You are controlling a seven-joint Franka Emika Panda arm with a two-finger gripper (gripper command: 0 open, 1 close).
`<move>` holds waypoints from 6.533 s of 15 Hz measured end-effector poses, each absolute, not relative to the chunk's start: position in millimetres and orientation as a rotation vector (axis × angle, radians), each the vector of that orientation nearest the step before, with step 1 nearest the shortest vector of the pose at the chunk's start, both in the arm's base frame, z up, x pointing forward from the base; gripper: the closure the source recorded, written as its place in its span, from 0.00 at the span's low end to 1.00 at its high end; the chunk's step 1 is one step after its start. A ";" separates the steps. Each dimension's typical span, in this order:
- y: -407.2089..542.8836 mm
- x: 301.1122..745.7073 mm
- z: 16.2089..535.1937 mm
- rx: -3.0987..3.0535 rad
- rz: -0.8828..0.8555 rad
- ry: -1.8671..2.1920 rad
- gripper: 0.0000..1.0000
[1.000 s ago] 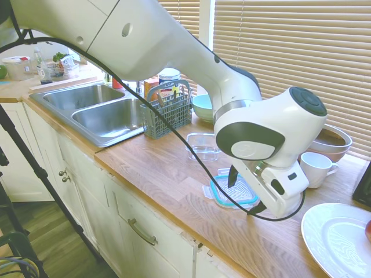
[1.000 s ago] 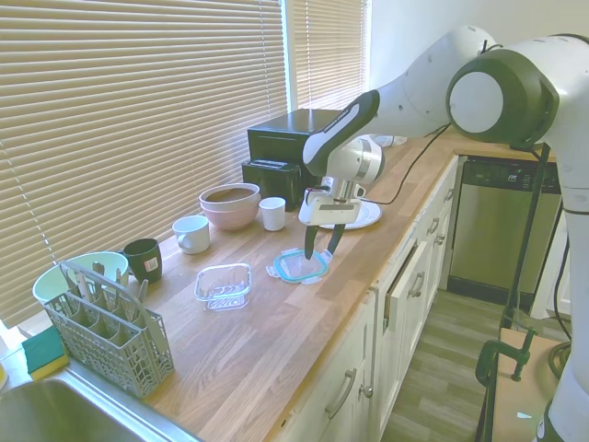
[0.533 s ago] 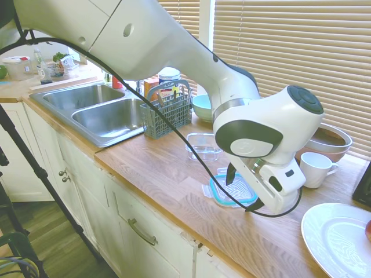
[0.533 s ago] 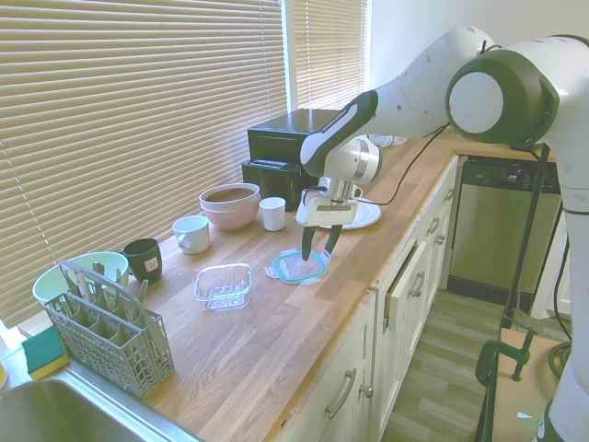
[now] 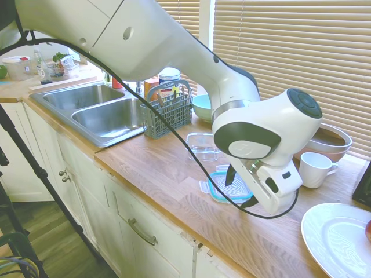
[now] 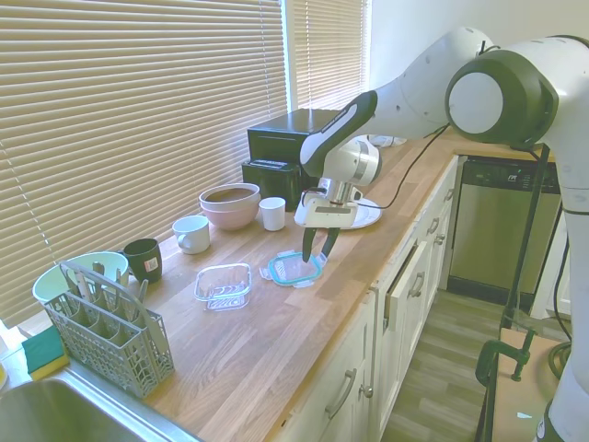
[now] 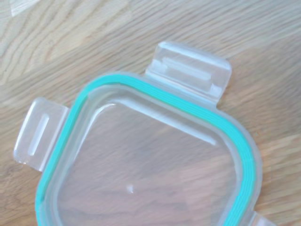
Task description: Cover the lid of the food container
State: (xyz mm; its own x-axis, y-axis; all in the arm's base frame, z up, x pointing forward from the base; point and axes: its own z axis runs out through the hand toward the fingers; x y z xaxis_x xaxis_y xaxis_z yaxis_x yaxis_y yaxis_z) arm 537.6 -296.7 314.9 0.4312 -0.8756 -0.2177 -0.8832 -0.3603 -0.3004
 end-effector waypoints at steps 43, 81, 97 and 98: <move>-213.4 583.4 529.8 -2.548 -0.160 1.408 1.00; -125.1 585.2 507.5 -2.244 0.066 1.687 1.00; -143.1 598.1 499.7 -2.188 0.086 1.755 1.00; -143.4 600.6 497.6 -2.189 0.089 1.758 1.00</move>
State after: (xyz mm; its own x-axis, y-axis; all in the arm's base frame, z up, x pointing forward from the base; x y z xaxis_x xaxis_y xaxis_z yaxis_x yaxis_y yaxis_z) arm 600.6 -143.4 497.6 0.2363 -0.9383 -0.2526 -0.9590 -0.1833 -0.2162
